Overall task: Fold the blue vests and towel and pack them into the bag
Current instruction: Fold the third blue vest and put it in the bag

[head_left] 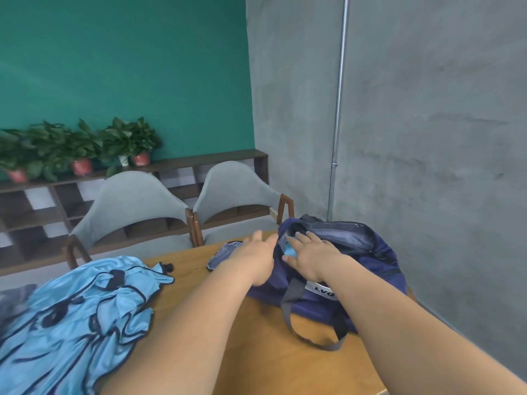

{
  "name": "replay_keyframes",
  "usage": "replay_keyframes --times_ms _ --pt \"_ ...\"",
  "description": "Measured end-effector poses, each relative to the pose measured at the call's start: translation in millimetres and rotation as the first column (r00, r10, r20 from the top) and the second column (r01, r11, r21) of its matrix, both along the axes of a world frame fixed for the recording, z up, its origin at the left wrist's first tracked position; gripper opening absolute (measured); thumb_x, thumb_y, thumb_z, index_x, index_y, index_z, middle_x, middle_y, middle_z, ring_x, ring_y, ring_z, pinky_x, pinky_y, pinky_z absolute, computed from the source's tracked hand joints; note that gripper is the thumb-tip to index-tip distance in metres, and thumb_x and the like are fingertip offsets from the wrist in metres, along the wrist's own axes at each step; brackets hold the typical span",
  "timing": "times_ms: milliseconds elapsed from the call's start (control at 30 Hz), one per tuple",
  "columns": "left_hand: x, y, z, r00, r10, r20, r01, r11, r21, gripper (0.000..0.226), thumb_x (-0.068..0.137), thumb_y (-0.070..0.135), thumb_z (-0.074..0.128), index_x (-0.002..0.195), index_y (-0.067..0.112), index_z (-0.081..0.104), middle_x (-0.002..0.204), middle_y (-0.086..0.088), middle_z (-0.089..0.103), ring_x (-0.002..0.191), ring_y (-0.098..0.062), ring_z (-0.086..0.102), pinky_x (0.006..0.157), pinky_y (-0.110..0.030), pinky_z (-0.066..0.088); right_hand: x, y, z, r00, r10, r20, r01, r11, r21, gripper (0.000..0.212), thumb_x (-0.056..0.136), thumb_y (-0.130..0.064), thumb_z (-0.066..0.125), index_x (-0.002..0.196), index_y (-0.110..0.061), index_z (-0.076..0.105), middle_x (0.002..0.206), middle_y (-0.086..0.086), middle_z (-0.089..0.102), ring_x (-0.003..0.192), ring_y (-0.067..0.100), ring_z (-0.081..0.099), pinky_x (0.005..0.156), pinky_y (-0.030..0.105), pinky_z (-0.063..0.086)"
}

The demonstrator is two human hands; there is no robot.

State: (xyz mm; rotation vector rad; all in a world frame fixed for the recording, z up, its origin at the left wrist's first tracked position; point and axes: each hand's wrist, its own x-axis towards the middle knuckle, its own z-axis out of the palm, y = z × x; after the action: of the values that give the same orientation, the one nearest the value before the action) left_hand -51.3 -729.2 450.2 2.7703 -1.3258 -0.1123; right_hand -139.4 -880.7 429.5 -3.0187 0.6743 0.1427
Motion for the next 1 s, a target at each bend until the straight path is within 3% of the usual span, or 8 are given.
replay_keyframes --times_ms 333,533,733,900,1000 --pt "-20.9 107.8 -10.6 0.987 0.141 0.076 -0.138 0.990 -0.035 0.075 0.104 0.023 0.054 0.166 0.033 0.013 0.167 -0.005 0.021 0.147 -0.033 0.033 0.113 -0.047 0.042 -5.4 96.5 6.8 0.976 0.183 0.121 -0.179 0.983 -0.039 0.066 0.108 -0.056 0.035 0.164 -0.025 0.020 0.171 0.002 0.021 0.157 0.028 0.015 0.125 0.051 0.024" --pt "-24.6 176.2 -36.4 0.972 0.222 0.081 -0.226 0.974 0.033 0.076 0.101 0.024 0.057 0.165 0.027 0.017 0.164 -0.011 0.026 0.149 -0.036 0.030 0.117 -0.050 0.038 13.0 156.9 -13.1 0.954 0.289 0.077 -0.288 0.957 -0.028 0.068 0.107 -0.056 0.039 0.165 -0.028 0.018 0.173 0.003 0.016 0.158 0.028 0.014 0.124 0.051 0.026" --pt "-13.5 230.2 -64.6 0.952 0.304 0.029 -0.305 0.951 0.045 0.078 0.105 0.028 0.053 0.168 0.029 0.008 0.172 -0.010 0.011 0.156 -0.036 0.017 0.125 -0.050 0.027 30.6 203.6 -37.4 0.928 0.370 0.039 -0.371 0.929 0.008 0.071 0.107 -0.054 0.043 0.166 -0.026 0.016 0.173 0.004 0.016 0.159 0.028 0.013 0.124 0.050 0.028" --pt "-1.7 268.1 -85.6 0.938 0.347 0.027 -0.348 0.935 0.065 0.072 0.106 0.031 0.050 0.166 0.028 0.011 0.170 -0.010 0.012 0.154 -0.034 0.018 0.123 -0.049 0.029 55.1 233.7 -60.1 0.916 0.401 -0.010 -0.400 0.914 0.072 0.071 0.107 -0.055 0.042 0.166 -0.029 0.012 0.174 0.002 0.012 0.159 0.028 0.013 0.125 0.050 0.026" --pt "6.8 290.3 -99.6 0.922 0.385 0.029 -0.386 0.921 0.057 0.070 0.107 0.036 0.049 0.166 0.027 0.013 0.172 -0.009 0.008 0.157 -0.035 0.011 0.126 -0.050 0.021 70.8 253.4 -78.2 0.905 0.426 -0.012 -0.419 0.895 0.152 0.070 0.107 -0.053 0.043 0.166 -0.033 0.010 0.174 -0.001 0.007 0.160 0.027 0.011 0.126 0.050 0.024"
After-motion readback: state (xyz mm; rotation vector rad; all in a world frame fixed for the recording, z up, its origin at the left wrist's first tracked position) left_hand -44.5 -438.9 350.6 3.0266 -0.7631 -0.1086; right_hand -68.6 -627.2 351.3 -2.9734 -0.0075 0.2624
